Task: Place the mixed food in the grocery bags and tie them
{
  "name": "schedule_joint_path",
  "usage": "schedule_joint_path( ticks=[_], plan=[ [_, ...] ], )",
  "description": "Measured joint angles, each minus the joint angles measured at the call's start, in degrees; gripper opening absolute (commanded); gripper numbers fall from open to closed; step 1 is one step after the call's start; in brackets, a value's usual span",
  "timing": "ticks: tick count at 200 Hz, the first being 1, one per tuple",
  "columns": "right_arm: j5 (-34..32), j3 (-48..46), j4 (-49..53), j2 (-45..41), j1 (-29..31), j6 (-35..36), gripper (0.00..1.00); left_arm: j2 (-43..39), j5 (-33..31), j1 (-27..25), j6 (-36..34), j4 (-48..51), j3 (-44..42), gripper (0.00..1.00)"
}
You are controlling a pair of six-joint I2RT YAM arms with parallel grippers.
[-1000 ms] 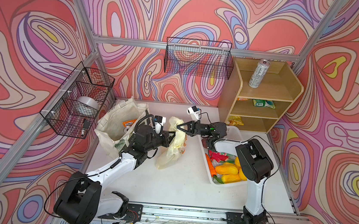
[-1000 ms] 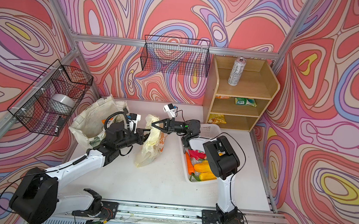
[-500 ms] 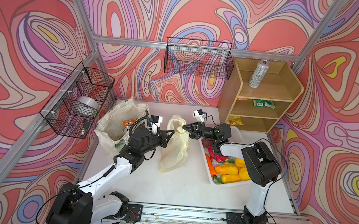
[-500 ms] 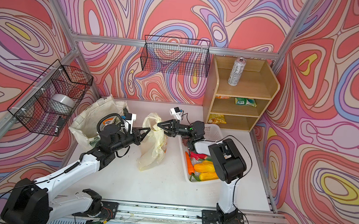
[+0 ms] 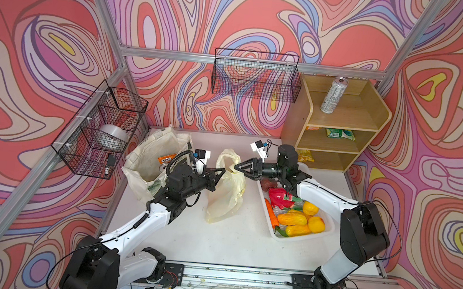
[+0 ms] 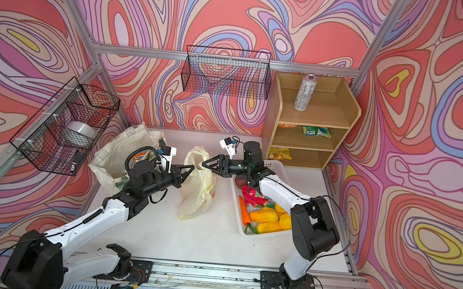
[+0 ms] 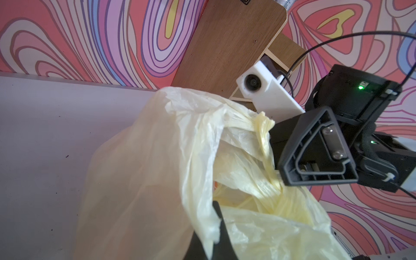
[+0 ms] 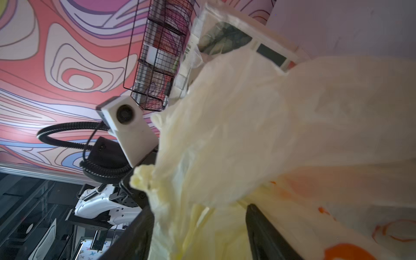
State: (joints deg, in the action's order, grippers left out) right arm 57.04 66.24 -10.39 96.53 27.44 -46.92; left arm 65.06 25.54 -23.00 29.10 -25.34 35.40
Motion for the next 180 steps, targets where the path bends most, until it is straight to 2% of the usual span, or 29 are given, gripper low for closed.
schedule_joint_path(
  ticks=[36, 47, 53, 64, 82, 97, 144, 180],
  plan=[
    [-1.4, 1.6, 9.6, 0.0, 2.1, 5.2, 0.68, 0.2, 0.6, 0.0, -0.4, 0.3, 0.2, 0.00],
    [-1.5, 2.0, 10.9, 0.0, 2.5, 5.8, 0.64, 0.4, 0.7, -0.2, -0.4, 0.3, 0.2, 0.00],
    [-1.5, 2.2, 11.2, 0.1, 2.7, 6.0, 0.58, 0.5, 0.9, -0.2, -0.5, 0.3, 0.3, 0.00],
    [-1.3, 2.3, 11.2, 0.4, 2.9, 5.7, 0.39, 0.8, 1.1, -0.3, -0.6, 0.4, 0.4, 0.00],
    [-0.3, 2.4, 9.2, 1.3, 3.0, 4.4, 0.15, 1.2, 1.1, -0.7, -0.6, 0.6, 0.6, 0.00],
    [0.5, 2.4, 6.0, 2.4, 3.0, 1.7, 0.00, 1.4, 1.2, -0.9, -0.6, 0.8, 0.6, 0.00],
    [2.8, 2.2, -7.3, 4.3, 2.8, -7.0, 0.00, 0.5, 1.2, -1.0, -0.6, 1.8, 0.6, 0.00],
    [7.5, 2.2, -24.8, 5.4, 2.2, -15.6, 0.00, -2.0, 1.0, -1.4, 0.1, 0.4, -3.0, 0.00]
  ],
)
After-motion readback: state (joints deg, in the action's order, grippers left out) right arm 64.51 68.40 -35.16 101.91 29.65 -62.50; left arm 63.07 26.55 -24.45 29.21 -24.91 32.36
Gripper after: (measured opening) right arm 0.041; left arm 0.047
